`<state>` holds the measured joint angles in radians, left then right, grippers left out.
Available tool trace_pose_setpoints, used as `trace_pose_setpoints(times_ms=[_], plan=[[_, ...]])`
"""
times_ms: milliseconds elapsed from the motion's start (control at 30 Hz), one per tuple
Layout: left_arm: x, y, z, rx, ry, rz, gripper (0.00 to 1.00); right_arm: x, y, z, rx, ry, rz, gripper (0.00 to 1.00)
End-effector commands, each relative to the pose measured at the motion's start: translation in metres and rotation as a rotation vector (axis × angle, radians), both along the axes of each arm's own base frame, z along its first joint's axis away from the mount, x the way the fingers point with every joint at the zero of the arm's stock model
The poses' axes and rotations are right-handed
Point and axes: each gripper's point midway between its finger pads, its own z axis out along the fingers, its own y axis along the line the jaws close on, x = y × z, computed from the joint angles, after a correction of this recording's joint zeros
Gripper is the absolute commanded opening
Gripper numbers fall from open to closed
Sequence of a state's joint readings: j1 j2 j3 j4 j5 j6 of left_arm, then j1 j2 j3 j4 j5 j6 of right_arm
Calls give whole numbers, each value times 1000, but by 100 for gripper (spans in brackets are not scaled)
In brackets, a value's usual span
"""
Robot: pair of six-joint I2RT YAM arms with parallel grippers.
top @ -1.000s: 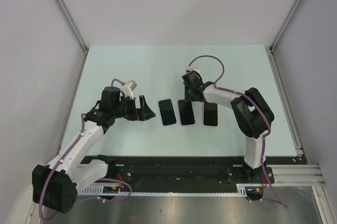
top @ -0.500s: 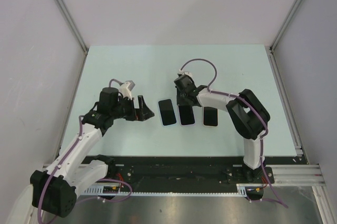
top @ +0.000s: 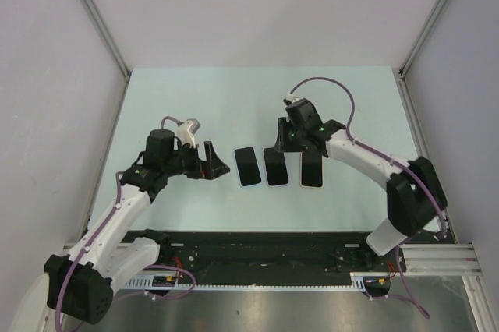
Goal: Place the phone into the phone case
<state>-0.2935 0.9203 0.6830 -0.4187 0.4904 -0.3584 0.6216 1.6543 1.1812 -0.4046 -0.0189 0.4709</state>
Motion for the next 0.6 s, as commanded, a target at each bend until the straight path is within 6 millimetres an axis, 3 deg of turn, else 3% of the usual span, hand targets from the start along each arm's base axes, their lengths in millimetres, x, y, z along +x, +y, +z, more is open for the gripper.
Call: trace_pose_setpoints(times_ms=[0,33,100,133,167,233,333,367,433,567], plan=[[1,-13,36,-91,-123,-70,100,-35,7,49,101,-56,91,39],[1,-14,40,-98,-143,-78,100,-41,6,65,134,-91,97,45],[-1,-15,52,-113,-193,-92,100,-55,2,72,160,-100,102,70],[-1,-16,56,-119,-214,-98,100,-61,-3,90,194,-140,102,78],[-2,-15,62,-121,-238,-101,100,-65,-5,96,213,-154,96,99],[-6,-16,69,-125,-268,-125,100,-78,-18,108,234,-203,87,100],[-11,-10,76,-87,-324,-136,100,-85,-41,108,206,-252,28,100],[-12,-7,79,-74,-349,-128,100,-90,-48,122,233,-294,18,100],[-14,-5,85,-80,-367,-106,100,-103,-58,130,279,-324,0,100],[-19,-7,96,-133,-407,-107,100,-114,-63,124,342,-303,-43,100]])
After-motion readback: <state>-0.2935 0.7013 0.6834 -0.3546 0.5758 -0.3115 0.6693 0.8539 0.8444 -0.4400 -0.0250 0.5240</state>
